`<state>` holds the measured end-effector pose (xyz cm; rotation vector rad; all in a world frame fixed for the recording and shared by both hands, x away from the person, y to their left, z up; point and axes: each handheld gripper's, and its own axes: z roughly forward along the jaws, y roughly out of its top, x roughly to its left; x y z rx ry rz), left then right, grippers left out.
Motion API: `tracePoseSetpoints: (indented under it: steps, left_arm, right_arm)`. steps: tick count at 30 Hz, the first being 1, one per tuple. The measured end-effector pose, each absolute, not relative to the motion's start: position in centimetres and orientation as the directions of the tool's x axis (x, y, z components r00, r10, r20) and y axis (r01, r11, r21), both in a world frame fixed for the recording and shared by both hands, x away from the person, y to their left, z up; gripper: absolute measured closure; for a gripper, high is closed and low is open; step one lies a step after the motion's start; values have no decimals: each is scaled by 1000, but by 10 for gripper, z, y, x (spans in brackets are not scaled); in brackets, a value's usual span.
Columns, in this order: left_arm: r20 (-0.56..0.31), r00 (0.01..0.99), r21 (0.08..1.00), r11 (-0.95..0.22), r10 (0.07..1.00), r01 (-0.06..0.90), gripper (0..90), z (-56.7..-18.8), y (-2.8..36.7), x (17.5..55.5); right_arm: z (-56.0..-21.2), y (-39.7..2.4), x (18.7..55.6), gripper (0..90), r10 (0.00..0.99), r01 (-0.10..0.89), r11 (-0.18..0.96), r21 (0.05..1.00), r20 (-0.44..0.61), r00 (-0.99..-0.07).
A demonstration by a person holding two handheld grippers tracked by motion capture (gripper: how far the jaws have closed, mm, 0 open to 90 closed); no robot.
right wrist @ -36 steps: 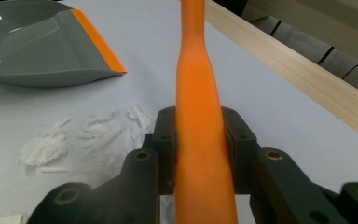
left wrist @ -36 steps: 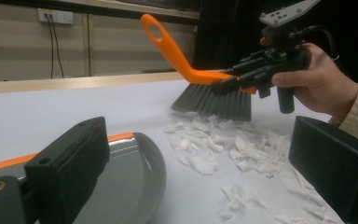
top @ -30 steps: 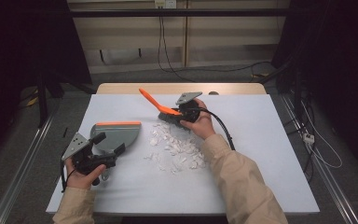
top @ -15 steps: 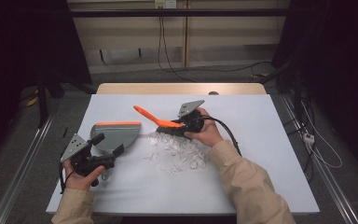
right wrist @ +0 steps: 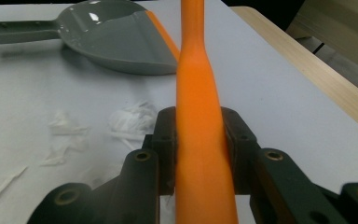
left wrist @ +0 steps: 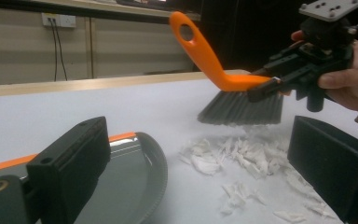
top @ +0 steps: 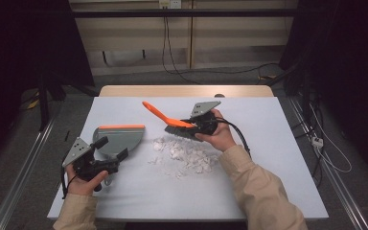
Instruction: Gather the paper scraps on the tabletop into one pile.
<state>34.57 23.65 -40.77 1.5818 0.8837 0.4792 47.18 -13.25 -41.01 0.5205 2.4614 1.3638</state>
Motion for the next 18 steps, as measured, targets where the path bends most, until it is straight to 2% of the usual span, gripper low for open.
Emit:
tracePoseSetpoints:
  steps: [8, 12, 18]
  left_arm:
    - [-180, 621, 959, -4, 763, 283, 54, -410, 237, 347]
    - [-173, 620, 959, -11, 766, 282, 54, -410, 239, 347]
    - [-175, 622, 959, -11, 763, 282, 54, -411, 239, 347]
  right_arm:
    - [-423, -98, 492, 716, 455, 174, 510, 842, -92, -886]
    - [-432, -91, 492, 716, 407, 177, 528, 831, -65, -911]
    - [-428, -98, 474, 716, 316, 138, 565, 814, -58, -947]
